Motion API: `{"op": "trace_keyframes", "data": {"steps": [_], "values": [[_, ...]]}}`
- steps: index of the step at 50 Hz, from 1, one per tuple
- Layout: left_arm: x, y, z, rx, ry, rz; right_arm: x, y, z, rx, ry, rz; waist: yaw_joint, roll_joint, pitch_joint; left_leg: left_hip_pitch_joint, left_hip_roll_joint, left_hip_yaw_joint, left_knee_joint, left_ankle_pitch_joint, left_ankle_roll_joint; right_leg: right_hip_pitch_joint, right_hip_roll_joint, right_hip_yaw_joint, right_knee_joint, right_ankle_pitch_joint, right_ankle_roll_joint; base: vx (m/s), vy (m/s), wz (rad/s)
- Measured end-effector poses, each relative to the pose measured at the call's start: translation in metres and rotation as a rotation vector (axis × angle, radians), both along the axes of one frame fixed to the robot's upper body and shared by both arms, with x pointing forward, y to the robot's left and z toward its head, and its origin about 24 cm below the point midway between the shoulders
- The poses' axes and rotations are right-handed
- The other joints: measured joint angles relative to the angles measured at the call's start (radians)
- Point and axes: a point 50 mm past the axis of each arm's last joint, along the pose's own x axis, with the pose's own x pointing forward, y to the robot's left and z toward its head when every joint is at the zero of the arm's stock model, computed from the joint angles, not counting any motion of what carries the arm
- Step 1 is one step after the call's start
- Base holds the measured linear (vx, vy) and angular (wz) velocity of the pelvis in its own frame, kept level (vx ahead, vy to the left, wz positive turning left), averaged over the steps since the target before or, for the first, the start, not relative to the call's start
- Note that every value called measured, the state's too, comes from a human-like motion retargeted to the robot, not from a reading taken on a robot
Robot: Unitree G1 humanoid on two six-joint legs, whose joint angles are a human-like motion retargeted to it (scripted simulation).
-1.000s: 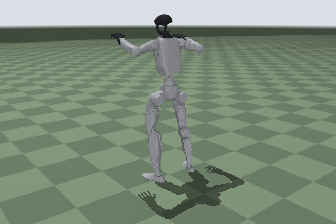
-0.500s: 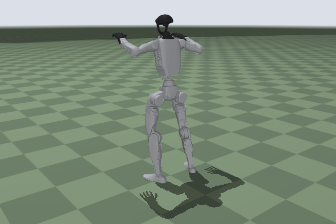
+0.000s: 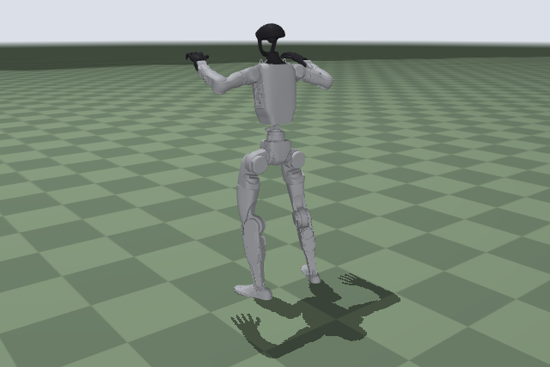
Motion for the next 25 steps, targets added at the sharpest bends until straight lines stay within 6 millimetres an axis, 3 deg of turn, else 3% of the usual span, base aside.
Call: {"op": "trace_keyframes", "data": {"steps": [25], "values": [[-0.0065,0.0041,0.0037,-0.001,-0.012,0.021,-0.0033,-0.0036,-0.0012,0.008,-0.001,-0.021,0.002,-0.003,-0.004,0.013,0.003,0.01,-0.001,-0.003,0.0,0.005,0.002,0.011,0.001,-0.005,0.0,0.0,0.0,0.0]]}}
